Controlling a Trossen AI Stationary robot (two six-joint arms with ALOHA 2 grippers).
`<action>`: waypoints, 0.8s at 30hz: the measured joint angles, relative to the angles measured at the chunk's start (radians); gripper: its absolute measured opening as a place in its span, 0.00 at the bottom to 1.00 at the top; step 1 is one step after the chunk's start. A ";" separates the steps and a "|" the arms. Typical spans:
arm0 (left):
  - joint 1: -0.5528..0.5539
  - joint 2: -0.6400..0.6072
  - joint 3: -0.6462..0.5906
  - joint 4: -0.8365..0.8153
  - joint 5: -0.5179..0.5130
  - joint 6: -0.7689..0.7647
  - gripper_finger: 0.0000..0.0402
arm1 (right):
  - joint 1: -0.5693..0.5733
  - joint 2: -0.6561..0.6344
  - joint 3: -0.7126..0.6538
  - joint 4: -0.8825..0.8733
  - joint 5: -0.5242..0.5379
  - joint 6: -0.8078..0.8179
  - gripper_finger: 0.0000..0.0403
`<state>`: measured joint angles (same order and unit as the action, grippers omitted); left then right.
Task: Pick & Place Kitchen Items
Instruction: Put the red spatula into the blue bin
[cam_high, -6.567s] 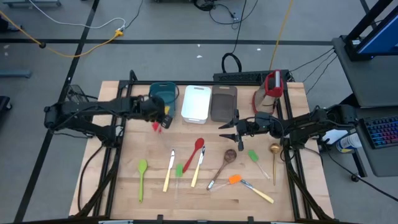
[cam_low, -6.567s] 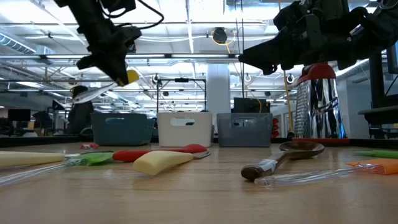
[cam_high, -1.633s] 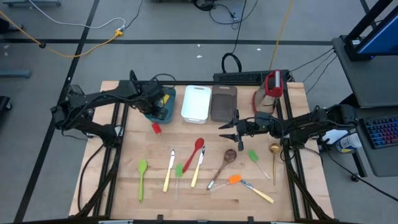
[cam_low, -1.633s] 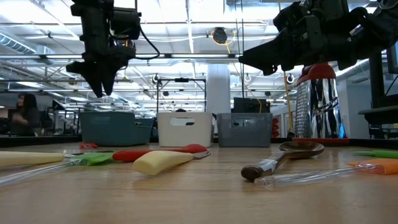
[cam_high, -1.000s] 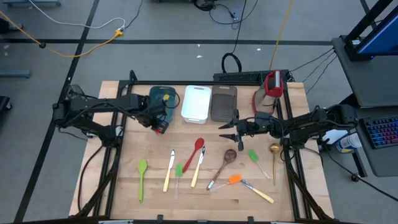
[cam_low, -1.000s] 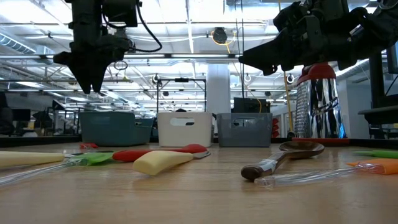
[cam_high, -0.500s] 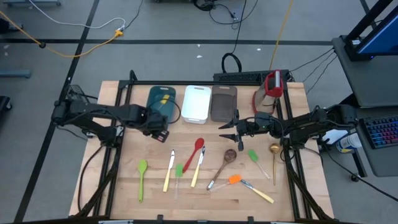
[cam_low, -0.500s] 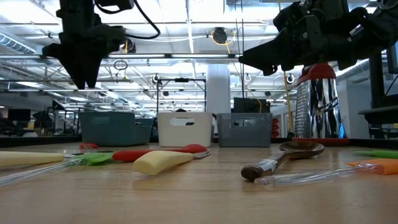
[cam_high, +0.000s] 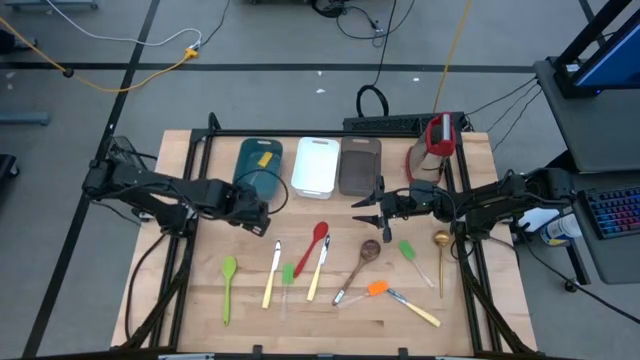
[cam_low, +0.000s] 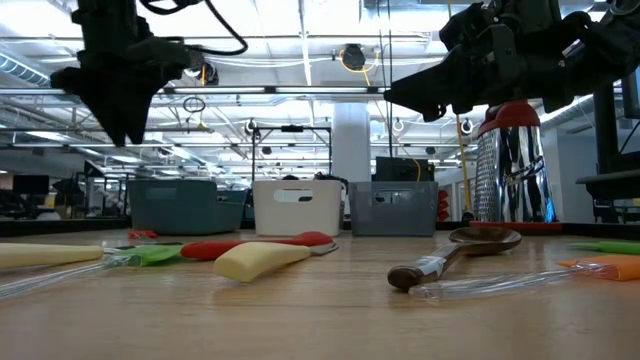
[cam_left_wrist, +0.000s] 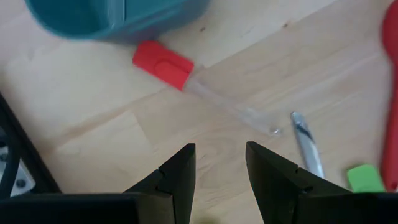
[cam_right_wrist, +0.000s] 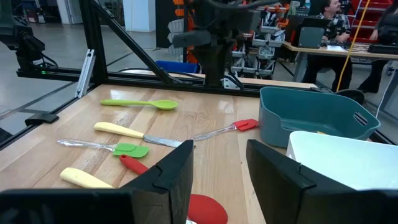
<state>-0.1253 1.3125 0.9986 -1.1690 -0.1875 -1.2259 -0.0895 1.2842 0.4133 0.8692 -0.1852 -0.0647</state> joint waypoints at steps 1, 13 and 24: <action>-0.006 0.000 -0.009 0.001 0.000 -0.014 0.36 | 0.000 0.000 0.000 0.000 0.000 0.000 0.35; -0.041 0.000 -0.074 0.023 -0.010 -0.117 0.36 | 0.000 0.000 0.000 0.000 0.000 0.000 0.35; -0.084 0.000 -0.075 0.100 -0.115 -0.141 0.36 | 0.000 0.000 0.000 0.000 0.000 0.000 0.35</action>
<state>-0.2093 1.3125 0.9239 -1.0688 -0.3021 -1.3668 -0.0896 1.2842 0.4133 0.8696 -0.1852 -0.0647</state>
